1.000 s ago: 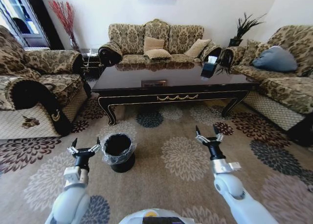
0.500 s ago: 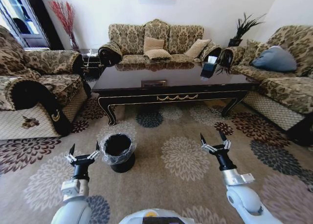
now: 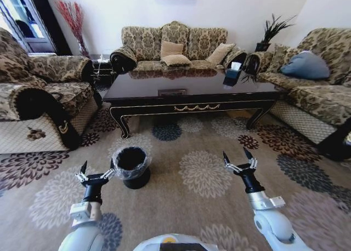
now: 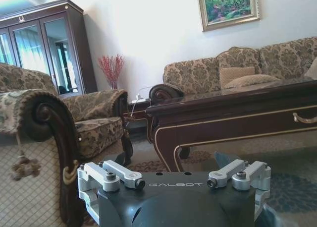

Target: Move to the front of the table and pick up the trash from the floor, then place it into the trash bin.

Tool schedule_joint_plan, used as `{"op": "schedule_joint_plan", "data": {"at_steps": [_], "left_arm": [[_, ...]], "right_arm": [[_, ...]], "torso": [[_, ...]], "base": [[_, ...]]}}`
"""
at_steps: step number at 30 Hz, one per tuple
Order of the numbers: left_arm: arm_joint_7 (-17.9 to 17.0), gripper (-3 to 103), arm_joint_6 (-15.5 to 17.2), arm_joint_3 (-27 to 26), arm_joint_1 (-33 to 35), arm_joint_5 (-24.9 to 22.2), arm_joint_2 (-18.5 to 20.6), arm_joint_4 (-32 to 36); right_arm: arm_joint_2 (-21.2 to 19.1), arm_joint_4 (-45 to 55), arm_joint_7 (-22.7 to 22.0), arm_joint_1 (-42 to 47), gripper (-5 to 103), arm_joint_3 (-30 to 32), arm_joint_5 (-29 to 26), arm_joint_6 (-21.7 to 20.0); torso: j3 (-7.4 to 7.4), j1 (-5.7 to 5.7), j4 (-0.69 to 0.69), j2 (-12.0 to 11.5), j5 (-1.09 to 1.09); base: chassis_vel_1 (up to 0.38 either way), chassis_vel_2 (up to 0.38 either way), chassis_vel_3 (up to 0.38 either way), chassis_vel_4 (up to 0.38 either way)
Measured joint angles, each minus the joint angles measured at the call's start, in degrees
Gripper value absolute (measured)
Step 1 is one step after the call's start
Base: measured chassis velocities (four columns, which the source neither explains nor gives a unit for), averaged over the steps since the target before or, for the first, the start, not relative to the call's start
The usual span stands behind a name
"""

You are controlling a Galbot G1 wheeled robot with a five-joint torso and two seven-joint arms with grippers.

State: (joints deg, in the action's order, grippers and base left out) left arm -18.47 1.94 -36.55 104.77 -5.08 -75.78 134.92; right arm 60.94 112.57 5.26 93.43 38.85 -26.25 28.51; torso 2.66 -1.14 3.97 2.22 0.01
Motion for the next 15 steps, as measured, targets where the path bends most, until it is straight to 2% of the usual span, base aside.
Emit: {"op": "schedule_joint_plan", "data": {"at_steps": [15], "left_arm": [[-0.28,100,-1.73,-0.28,0.23,-0.16,-0.34,-0.26]], "right_arm": [[2.98,-2.27,0.94,0.46,100,0.11,1.54,1.01]], "torso": [[0.0,0.02,0.01,0.0,-0.01]], "base": [[0.266,-0.319,-0.269,0.312]]}}
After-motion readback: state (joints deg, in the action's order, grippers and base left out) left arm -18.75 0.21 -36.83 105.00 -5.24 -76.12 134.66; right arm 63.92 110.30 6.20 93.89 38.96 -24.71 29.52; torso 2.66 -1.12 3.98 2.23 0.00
